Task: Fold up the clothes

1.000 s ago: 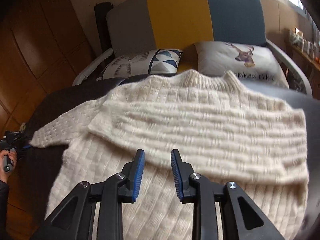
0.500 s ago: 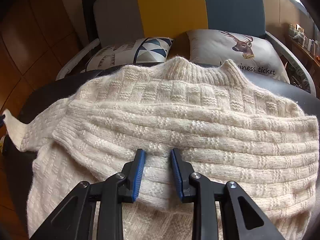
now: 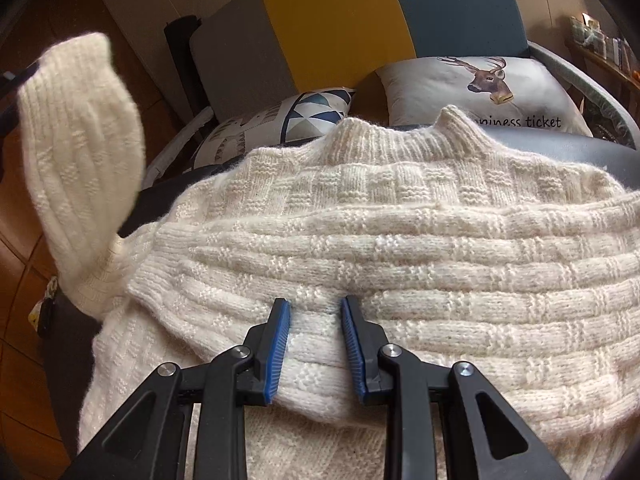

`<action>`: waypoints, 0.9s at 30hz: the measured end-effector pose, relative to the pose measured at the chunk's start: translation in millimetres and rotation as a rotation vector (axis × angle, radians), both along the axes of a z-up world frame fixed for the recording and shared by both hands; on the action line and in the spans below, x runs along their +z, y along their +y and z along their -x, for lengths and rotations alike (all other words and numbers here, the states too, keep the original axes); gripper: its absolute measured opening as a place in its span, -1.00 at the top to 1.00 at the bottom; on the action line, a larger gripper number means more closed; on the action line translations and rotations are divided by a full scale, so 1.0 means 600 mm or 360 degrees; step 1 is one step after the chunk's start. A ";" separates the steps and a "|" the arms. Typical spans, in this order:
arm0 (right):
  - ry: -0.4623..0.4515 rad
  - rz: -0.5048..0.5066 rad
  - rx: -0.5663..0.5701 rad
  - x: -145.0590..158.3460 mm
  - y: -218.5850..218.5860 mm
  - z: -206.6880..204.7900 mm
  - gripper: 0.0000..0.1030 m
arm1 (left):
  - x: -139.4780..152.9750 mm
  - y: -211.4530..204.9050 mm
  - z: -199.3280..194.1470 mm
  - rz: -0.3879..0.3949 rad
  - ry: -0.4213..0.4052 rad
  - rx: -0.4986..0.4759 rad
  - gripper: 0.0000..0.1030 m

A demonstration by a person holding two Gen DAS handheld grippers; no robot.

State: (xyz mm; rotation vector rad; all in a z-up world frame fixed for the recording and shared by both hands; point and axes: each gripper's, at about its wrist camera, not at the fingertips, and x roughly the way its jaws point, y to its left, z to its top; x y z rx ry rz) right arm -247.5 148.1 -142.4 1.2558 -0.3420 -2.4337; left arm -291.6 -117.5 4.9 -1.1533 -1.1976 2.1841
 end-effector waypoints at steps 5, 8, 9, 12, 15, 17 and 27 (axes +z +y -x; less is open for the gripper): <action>-0.0020 0.0123 -0.0008 -0.004 0.016 0.001 0.52 | -0.078 0.132 -0.012 0.0166 -0.0166 -0.0126 0.83; -0.0024 0.0160 -0.0008 -0.005 0.020 0.000 0.52 | -0.120 0.173 -0.017 0.0271 -0.0262 -0.0220 0.83; -0.0027 0.0172 -0.0007 -0.005 0.021 0.000 0.52 | -0.131 0.181 -0.015 0.0292 -0.0293 -0.0232 0.78; -0.0042 0.0249 -0.0005 -0.005 0.031 0.001 0.53 | -0.147 0.183 -0.024 0.0215 -0.0367 -0.0335 0.39; -0.0088 0.0373 -0.0035 -0.002 0.050 -0.003 0.50 | -0.136 0.146 -0.051 0.0102 -0.0335 -0.0304 0.22; -0.0125 0.0467 -0.0082 0.000 0.066 -0.013 0.49 | -0.125 0.096 -0.073 -0.0005 -0.0305 -0.0242 0.11; -0.0305 0.1474 -0.0487 -0.074 0.134 -0.050 0.28 | -0.198 -0.151 -0.200 -0.0448 -0.0387 0.0239 -0.12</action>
